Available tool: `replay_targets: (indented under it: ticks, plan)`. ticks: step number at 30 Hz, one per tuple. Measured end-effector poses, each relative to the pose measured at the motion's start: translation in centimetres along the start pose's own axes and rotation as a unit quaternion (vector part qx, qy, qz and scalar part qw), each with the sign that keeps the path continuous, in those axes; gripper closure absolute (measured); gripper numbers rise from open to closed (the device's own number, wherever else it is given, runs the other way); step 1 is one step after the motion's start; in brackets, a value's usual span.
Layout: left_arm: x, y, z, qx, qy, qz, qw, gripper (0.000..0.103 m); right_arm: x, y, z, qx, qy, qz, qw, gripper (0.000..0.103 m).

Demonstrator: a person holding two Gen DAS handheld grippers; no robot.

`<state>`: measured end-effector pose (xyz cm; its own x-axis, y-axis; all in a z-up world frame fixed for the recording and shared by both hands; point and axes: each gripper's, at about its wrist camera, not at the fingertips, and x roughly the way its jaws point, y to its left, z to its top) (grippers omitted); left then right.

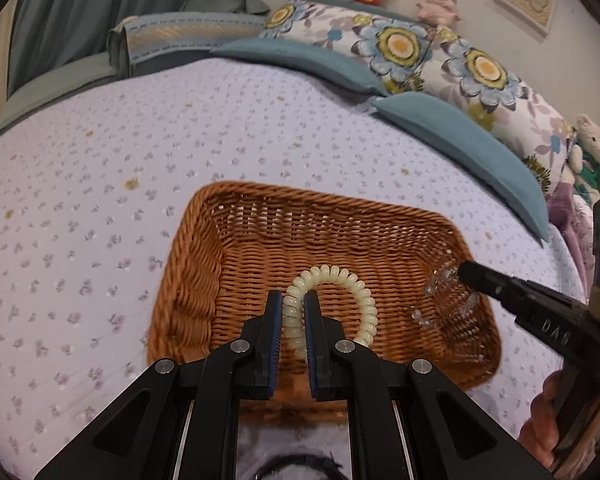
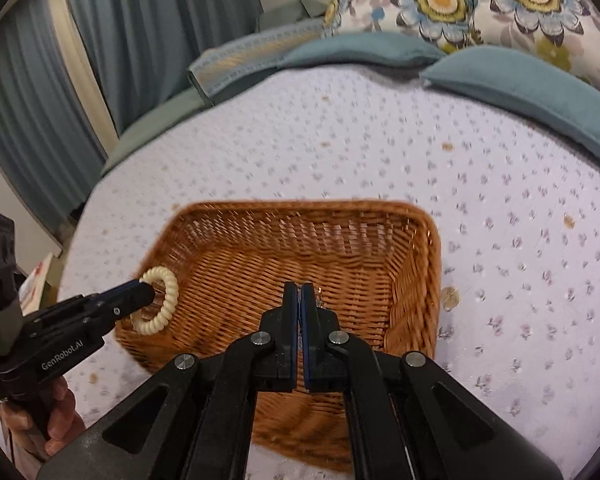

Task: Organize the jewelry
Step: 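Carry both items over the wicker basket and open both tools to drop them, then move both tools back over the remaining jewelry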

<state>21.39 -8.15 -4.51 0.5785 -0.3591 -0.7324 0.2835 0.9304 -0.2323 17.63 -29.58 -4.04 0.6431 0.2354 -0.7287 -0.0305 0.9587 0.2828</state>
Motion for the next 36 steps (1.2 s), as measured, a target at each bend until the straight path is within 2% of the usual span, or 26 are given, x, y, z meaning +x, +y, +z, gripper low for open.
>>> replay_targets:
  ticks: [4,8,10,11,13,17,19,22,25,29,36]
  plan:
    - [1.9,0.2,-0.3,-0.001,0.012,0.009,0.9999,0.092,1.3,-0.4,-0.4,0.007,0.015,-0.004,1.0,0.101]
    - [2.5,0.6,-0.7,-0.011,0.026,0.0,0.9996,0.088,1.6,-1.0,-0.6,0.018,0.03,0.003,0.999,0.093]
    - [1.8,0.7,-0.8,-0.012,0.028,-0.007,0.9995,0.077,1.3,-1.1,-0.7,0.02,0.031,0.0,0.999,0.075]
    - [1.2,0.6,-0.8,-0.01,0.027,-0.01,0.9995,0.073,0.6,-1.1,-0.9,0.02,0.028,0.0,0.999,0.07]
    - [-0.9,0.7,-1.1,-0.006,0.01,-0.019,0.9997,0.06,-0.9,-0.7,-1.2,0.013,0.017,0.003,1.0,0.07]
    - [-5.8,0.9,-1.9,-0.006,-0.021,-0.036,0.9991,0.047,-4.9,1.0,-2.3,-0.014,-0.007,-0.001,1.0,0.066]
    - [-8.7,1.0,-2.9,-0.009,-0.038,-0.041,0.9984,0.037,-6.9,1.9,-3.2,-0.027,-0.018,-0.001,0.999,0.056]
    - [-12.7,1.4,-5.0,-0.016,-0.058,-0.043,0.9972,0.034,-10.5,3.2,-5.4,-0.043,-0.038,0.003,0.998,0.041]
    - [-16.2,1.7,-7.9,-0.029,-0.068,-0.051,0.996,0.034,-13.2,3.8,-7.5,-0.05,-0.049,0.002,0.998,0.041]
    - [-19.0,2.1,-12.0,-0.041,-0.072,-0.055,0.995,0.034,-15.4,4.8,-10.8,-0.068,-0.059,-0.018,0.996,0.041]
    - [-19.8,2.2,-18.1,-0.068,-0.043,-0.051,0.9955,0.034,-14.9,4.4,-15.2,-0.082,-0.044,-0.038,0.995,0.041]
